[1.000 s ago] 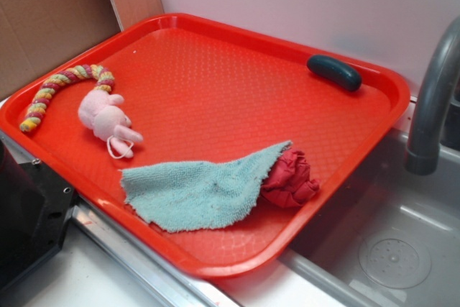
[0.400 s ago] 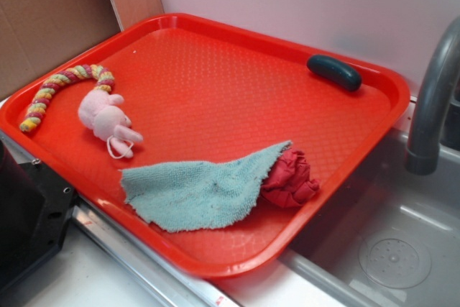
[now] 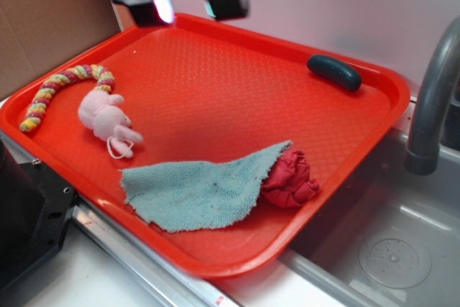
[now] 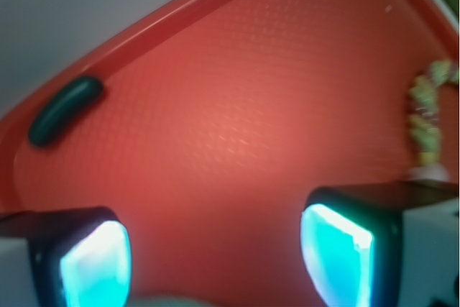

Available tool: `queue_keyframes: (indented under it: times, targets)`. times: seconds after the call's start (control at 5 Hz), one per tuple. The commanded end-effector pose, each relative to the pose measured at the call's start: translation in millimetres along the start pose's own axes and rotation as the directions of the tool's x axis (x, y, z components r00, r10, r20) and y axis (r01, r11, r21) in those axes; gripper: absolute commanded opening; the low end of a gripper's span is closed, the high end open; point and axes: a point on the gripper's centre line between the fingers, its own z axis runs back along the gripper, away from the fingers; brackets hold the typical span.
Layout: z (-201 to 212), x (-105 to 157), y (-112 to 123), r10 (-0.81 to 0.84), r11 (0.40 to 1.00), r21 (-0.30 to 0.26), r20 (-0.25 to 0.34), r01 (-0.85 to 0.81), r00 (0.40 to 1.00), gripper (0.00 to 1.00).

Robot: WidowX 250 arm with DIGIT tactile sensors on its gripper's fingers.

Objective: Grab the plastic pickle.

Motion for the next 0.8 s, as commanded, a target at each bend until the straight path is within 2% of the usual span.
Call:
queue_keyframes:
  times: [0.0, 0.4, 0.6]
  targets:
    - [16.5, 16.6, -4.8, 0.019, 0.999, -0.052, 0.049, -0.016, 0.999, 1.0]
    - [16.5, 16.6, -4.8, 0.019, 0.999, -0.052, 0.049, -0.016, 0.999, 1.0]
    - [3.3, 28.6, -22.7, 0.019, 0.998, -0.061, 0.081, -0.015, 0.997, 1.0]
